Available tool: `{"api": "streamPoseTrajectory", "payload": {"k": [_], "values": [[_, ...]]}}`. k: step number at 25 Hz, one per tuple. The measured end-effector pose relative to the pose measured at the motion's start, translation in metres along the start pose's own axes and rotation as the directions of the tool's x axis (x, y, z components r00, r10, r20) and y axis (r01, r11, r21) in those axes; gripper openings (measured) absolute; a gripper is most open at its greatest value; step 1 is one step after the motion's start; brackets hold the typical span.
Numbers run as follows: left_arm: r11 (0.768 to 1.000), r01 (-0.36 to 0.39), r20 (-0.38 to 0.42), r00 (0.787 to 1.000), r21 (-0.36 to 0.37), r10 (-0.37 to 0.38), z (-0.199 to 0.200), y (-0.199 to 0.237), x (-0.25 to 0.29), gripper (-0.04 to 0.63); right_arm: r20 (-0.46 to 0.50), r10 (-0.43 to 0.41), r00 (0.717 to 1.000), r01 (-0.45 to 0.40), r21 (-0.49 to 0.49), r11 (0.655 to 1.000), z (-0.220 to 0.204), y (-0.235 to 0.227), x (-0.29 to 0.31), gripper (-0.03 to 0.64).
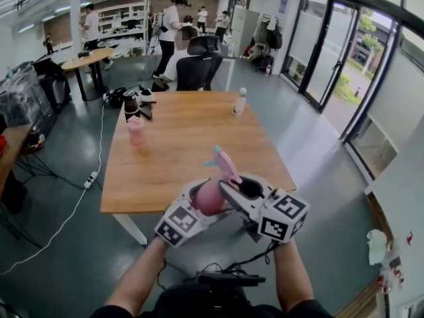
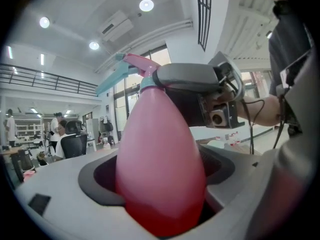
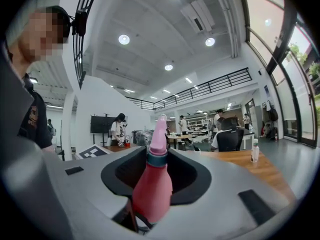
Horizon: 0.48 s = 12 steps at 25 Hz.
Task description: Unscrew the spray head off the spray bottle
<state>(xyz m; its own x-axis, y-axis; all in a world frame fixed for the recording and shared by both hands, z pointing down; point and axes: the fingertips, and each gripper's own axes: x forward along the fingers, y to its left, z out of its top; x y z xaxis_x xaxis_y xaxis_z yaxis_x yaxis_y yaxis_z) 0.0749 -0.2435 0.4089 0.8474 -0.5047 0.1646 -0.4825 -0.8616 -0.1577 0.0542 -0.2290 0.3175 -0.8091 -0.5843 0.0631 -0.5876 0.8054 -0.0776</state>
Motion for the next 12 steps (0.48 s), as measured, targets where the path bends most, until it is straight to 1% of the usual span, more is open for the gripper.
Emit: {"api": "streamPoseTrajectory", "payload": {"k": [3,6,9,12], "values": [[0.993,0.118,0.022,0.993,-0.01,-0.117,0.003,-0.014,-0.006,0.433,0.012,0.106,0.994,-0.106,-0.004,0.994,-0.001,0.009,-0.006,0.137],[0.969,0.248,0.05,0.968,-0.012,-0.247,0.005,-0.03,-0.013,0.433,0.013,0.224,0.974,-0.223,-0.039,0.974,-0.002,0.02,-0.013,0.137],[0.944,0.328,0.049,0.943,0.019,-0.329,0.007,-0.043,-0.02,0.433,-0.004,0.304,0.953,-0.303,-0.079,0.95,-0.003,0.03,-0.023,0.137],[0.918,0.394,0.058,0.917,0.028,-0.395,0.009,-0.054,-0.024,0.433,-0.003,0.364,0.931,-0.363,-0.087,0.928,-0.004,0.037,-0.03,0.135]]}}
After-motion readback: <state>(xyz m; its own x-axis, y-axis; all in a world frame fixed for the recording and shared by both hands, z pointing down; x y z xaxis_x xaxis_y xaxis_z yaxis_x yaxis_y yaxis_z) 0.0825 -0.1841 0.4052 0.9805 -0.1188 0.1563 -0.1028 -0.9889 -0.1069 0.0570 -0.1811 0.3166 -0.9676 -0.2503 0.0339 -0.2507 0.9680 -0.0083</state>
